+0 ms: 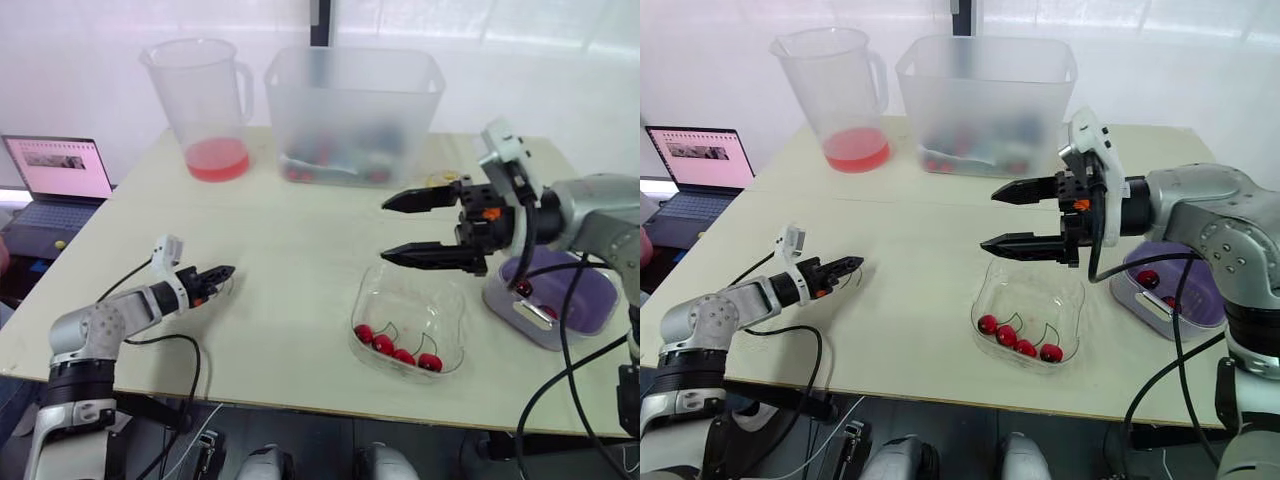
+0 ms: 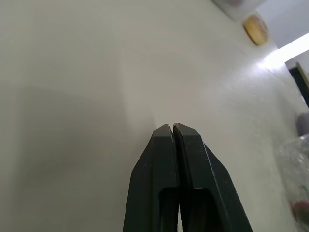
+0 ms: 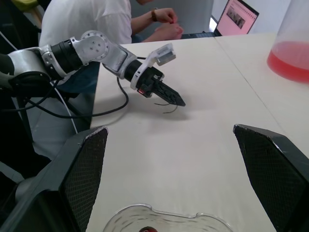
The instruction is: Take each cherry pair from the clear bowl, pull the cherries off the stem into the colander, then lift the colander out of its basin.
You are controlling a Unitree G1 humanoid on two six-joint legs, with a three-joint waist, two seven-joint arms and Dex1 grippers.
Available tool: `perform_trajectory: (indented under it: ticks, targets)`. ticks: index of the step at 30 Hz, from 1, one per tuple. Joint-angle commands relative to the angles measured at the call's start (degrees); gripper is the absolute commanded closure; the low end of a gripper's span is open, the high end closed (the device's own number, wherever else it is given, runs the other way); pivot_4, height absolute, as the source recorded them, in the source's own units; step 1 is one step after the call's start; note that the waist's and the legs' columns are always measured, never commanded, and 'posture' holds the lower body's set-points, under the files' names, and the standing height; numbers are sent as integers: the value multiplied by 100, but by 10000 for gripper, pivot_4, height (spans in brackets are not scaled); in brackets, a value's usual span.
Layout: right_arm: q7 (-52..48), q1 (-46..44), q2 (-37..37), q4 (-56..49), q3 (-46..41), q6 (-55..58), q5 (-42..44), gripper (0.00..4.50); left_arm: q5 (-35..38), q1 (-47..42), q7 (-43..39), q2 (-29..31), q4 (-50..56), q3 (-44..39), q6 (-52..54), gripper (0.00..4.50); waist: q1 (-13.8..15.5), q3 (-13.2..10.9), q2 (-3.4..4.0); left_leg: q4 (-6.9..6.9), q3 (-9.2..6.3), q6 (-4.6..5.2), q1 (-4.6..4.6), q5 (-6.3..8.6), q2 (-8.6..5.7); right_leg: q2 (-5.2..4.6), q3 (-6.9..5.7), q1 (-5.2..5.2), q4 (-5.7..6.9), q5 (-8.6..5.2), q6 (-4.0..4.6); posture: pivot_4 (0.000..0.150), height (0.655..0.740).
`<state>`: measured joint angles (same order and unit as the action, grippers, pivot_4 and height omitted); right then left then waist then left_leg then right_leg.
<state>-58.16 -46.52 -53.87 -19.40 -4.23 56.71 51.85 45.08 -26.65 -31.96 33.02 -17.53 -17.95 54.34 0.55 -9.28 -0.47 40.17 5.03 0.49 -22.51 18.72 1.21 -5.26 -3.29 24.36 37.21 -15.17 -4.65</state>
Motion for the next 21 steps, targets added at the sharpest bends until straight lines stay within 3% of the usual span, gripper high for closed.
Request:
perform_trajectory:
  ticks: [1,7,13,21]
  targets:
    - [64,-93,25,-73,-76,-63,-38,0,-124,-95,58,134,-159,-322,-167,31494,-3,0,0,0,0,0,0,0,0,0,-1,1,0,0,0,1500,7078]
    - [72,-54,-7,-72,-69,-47,-43,0,-50,-546,259,291,-480,-952,-370,611,-3,-1,-4,0,0,0,0,0,0,-4,-2,1,1,0,0,1500,7078]
    - [-100,-4,-275,-66,-160,38,-28,0,41,-902,-288,797,-394,-1116,-361,611,-16,-2,-7,-2,1,0,0,0,-1,-6,-5,2,1,0,0,1500,7078]
    - [-487,181,-1018,28,-383,98,-24,0,150,-427,-2926,2716,646,-272,270,611,-106,-9,-18,-7,6,0,0,1,-4,-11,-5,6,0,0,1,1500,7078]
